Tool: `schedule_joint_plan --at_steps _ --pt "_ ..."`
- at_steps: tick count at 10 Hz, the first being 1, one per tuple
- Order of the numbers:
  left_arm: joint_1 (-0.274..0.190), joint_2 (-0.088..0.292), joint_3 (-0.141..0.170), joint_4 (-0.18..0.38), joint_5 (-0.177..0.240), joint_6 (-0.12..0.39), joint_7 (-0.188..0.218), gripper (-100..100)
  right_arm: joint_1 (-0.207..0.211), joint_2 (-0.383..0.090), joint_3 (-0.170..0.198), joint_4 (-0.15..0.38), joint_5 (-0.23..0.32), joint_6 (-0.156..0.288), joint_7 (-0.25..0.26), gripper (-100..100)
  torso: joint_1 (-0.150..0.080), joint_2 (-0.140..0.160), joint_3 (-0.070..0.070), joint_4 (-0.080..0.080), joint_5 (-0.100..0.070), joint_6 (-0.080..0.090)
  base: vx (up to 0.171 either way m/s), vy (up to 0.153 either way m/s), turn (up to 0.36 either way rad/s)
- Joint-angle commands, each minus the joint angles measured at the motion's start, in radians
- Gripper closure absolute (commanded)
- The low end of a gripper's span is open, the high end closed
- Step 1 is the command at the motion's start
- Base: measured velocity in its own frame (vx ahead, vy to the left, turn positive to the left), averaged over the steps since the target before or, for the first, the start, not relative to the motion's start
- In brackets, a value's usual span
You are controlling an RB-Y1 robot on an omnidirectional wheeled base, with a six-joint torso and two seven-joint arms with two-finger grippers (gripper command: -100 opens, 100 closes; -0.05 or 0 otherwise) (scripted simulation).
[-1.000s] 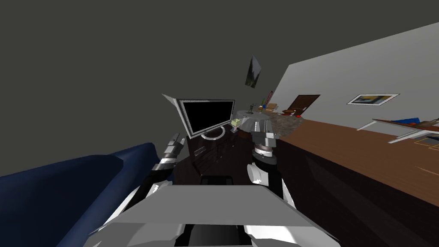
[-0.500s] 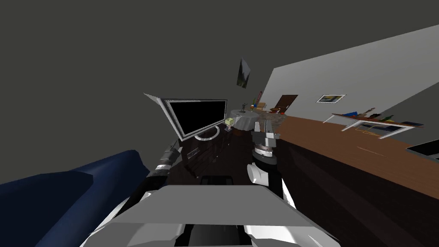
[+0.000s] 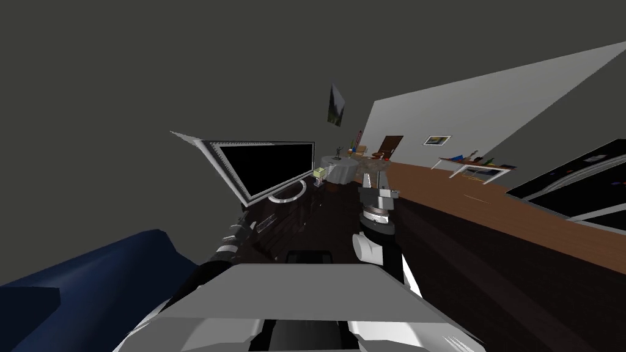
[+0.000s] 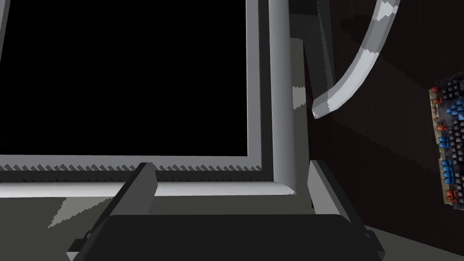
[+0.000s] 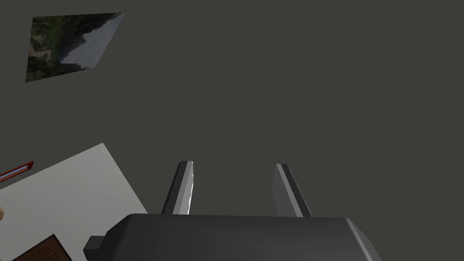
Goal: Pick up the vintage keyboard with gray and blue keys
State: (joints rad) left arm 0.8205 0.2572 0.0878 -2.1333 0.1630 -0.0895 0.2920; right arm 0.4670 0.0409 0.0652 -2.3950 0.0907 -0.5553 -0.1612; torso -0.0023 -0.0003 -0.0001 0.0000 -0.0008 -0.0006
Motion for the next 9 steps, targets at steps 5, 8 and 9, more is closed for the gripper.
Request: schedule_joint_plan --at_steps 5,8,9 --pt "0.084 0.052 0.02 0.095 0.074 0.126 0.156 -100 0.0 0.0 0.0 0.0 0.0 0.0 0.0 0 0.001 -0.001 -0.001 0.0 0.0 0.0 0.052 -0.035 -0.212" --pt "0.1 0.066 0.022 0.12 0.093 0.158 0.208 -100 0.0 0.0 0.0 0.0 0.0 0.0 0.0 0 0.003 -0.003 -0.002 -0.001 0.001 0.0 0.062 -0.005 -0.12" --pt "0.115 0.081 0.024 0.146 0.112 0.191 0.247 -100 0.0 0.0 0.0 0.0 0.0 0.0 0.0 0 0.003 -0.002 -0.001 0.0 0.001 0.0 0.065 0.001 -0.178"
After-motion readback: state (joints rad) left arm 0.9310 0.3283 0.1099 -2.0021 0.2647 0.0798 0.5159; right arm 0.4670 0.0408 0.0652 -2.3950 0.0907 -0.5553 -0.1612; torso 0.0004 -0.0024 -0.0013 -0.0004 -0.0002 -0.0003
